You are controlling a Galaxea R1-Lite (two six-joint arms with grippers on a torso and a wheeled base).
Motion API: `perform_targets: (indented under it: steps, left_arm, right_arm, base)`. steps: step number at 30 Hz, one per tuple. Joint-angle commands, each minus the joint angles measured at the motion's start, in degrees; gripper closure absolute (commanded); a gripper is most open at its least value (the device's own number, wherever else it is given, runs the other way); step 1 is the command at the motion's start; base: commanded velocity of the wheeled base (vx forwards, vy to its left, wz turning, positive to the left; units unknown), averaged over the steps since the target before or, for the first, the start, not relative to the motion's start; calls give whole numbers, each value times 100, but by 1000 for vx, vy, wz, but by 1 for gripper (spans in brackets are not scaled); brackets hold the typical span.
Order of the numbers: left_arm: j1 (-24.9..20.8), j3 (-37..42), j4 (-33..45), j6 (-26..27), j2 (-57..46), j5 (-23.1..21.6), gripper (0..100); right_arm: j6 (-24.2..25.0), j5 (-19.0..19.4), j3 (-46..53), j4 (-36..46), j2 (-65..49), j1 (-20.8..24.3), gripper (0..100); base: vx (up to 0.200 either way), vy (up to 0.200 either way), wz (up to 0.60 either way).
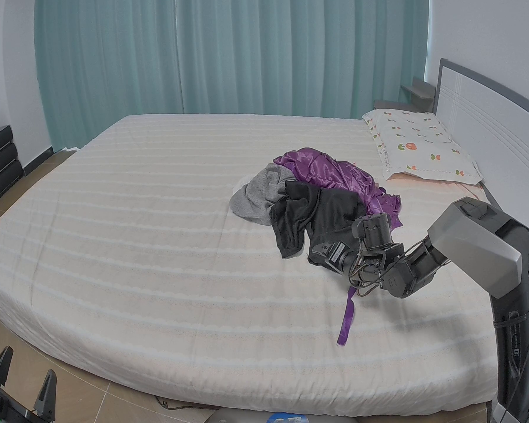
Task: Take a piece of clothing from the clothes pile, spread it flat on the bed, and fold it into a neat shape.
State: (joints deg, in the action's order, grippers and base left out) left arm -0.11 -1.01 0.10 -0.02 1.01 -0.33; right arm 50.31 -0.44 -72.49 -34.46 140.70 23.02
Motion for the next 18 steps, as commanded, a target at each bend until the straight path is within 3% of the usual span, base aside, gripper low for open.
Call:
perform_targets:
  steps: [1, 13, 18]
  left_arm:
    - [2, 101, -1, -6, -84, -2, 0]
    - [2, 101, -1, 2, -84, -2, 0]
    - [2, 101, -1, -6, -84, -2, 0]
  right_arm:
    - [58, -9, -90, 10, 185, 1, 0]
    - [365, -352, -468, 309, 493, 1, 0]
    - [365, -817, -1215, 520, 889, -139, 0]
  base:
    - [0, 0, 0]
    - [0, 0, 0]
    - [0, 0, 0]
